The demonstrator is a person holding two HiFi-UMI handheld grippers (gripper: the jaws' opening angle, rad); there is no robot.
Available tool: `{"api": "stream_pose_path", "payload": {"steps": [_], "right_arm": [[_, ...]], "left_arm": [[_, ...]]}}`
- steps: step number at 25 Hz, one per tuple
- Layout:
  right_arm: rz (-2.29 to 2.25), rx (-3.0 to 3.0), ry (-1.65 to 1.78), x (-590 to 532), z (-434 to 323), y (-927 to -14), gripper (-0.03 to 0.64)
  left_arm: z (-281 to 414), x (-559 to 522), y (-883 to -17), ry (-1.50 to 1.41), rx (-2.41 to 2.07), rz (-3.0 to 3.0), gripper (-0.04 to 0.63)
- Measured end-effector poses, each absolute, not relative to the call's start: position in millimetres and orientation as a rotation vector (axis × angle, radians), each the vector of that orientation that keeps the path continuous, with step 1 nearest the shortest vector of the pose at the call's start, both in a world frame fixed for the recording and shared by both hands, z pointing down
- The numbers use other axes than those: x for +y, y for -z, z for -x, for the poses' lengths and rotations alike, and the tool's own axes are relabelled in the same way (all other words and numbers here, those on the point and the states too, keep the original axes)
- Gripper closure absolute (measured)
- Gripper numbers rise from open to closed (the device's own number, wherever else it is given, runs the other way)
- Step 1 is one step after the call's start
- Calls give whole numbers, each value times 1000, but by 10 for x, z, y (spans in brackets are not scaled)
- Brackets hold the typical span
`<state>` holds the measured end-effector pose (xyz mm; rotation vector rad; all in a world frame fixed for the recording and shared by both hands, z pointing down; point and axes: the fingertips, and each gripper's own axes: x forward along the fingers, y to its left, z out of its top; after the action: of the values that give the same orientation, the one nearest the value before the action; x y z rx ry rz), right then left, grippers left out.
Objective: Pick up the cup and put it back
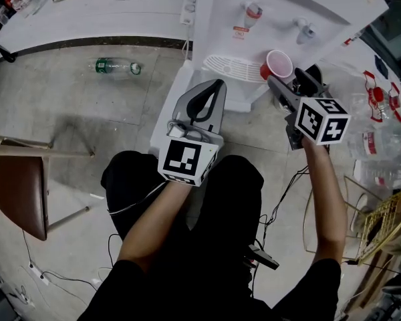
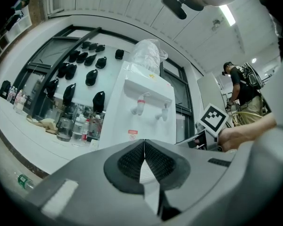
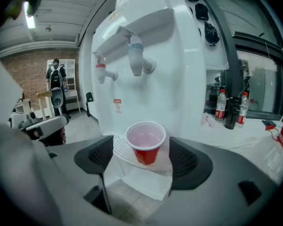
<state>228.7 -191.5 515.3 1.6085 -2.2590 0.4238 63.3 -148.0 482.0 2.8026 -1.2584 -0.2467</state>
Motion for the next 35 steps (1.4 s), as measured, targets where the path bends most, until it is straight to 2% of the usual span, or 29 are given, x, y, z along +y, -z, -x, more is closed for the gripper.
{"api": "stream_pose_path", "payload": {"steps": [5, 6, 8, 13, 17, 25, 35], "right_arm": [[-1704, -2297, -471, -1620, -2181, -5382, 281], [-1717, -2285, -478, -1581, -2165, -5481, 301], [-1746, -2254, -515, -1533, -2140, -5712, 391], [-1752, -2153, -671, -1439, -2077, -6301, 476], [-1738, -2068, -791, -1311, -2021, -6567, 587], [-1662, -1877, -1060, -778, -1756, -6350, 620], [-1572, -1825, -1106, -142, -1697, -4792, 620]], "left_arm": [[-606, -1453, -4763, 276, -1238, -2791, 589], [-606, -1445, -4751, 288, -1233, -2785, 589], [-609, -1432, -4783, 285, -1207, -2767, 589], [-622, -1428, -4943, 237, -1165, -2699, 589], [-584, -1457, -4997, 197, -1170, -2637, 589], [-566, -1239, -4636, 58, -1179, -2593, 589], [-270, -560, -3313, -153, -1187, -2492, 589]]}}
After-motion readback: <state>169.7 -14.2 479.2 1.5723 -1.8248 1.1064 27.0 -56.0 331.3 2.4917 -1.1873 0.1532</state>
